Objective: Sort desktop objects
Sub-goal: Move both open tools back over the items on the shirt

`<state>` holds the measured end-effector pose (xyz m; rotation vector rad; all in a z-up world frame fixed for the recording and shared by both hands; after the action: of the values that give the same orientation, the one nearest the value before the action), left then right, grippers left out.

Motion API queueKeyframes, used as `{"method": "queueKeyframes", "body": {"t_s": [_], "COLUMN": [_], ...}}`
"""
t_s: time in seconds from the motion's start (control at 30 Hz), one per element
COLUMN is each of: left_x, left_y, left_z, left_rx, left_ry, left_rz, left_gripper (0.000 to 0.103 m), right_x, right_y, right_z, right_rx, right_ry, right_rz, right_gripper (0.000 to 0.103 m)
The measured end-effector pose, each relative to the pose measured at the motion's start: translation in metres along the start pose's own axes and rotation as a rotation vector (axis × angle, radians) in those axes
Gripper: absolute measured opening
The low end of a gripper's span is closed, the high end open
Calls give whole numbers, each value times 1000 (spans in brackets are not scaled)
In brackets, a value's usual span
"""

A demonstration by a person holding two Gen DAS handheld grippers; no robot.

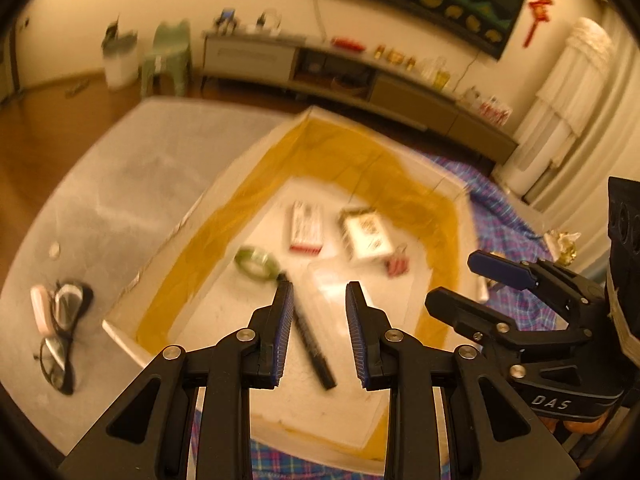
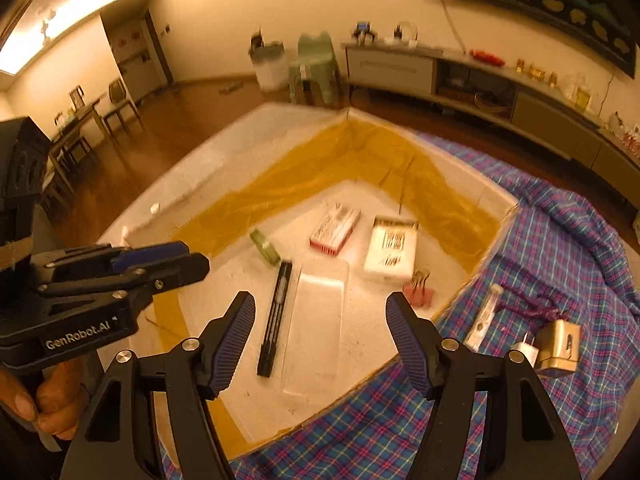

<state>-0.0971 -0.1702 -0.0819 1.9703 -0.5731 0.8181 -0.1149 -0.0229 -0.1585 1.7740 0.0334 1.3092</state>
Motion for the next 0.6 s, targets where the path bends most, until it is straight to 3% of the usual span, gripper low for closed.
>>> {"method": "queueKeyframes", "body": {"t_s": [0.17,0.3,0.47,0.6], "left_x": [21,30,32,29], "left_y": [1,-4,-14,-29], "left_z": [-35,-58,-88,-116], "left_rx": [-114,-162,-187,-223], "left_ry": [-60,-118,-208,-288], "left_rz": [-123,-159,-145,-95], "left_gripper": [28,28,28,29], "right_x": [42,72,107,118], "right_y": [10,10,-3,-30], "right_z": [-7,-15,-48,-94], "right_rx": [-14,-11,-65,-190], "right_ry": [-16,-56,-129,-200], "right_rz": [-167,-263,-335,-313], "right_gripper": [69,69,69,69]}}
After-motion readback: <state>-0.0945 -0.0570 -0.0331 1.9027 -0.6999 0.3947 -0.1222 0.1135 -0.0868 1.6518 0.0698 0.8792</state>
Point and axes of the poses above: each gripper's, at about its wrist camera, not at the fingertips, and x roughly against the way its jaws point, z to its left, y to its top, the point moved 9 cm from there along -x, roughly the way its jaws point, and after that the axes turned 14 degrees about x, right-handed, at the moved point
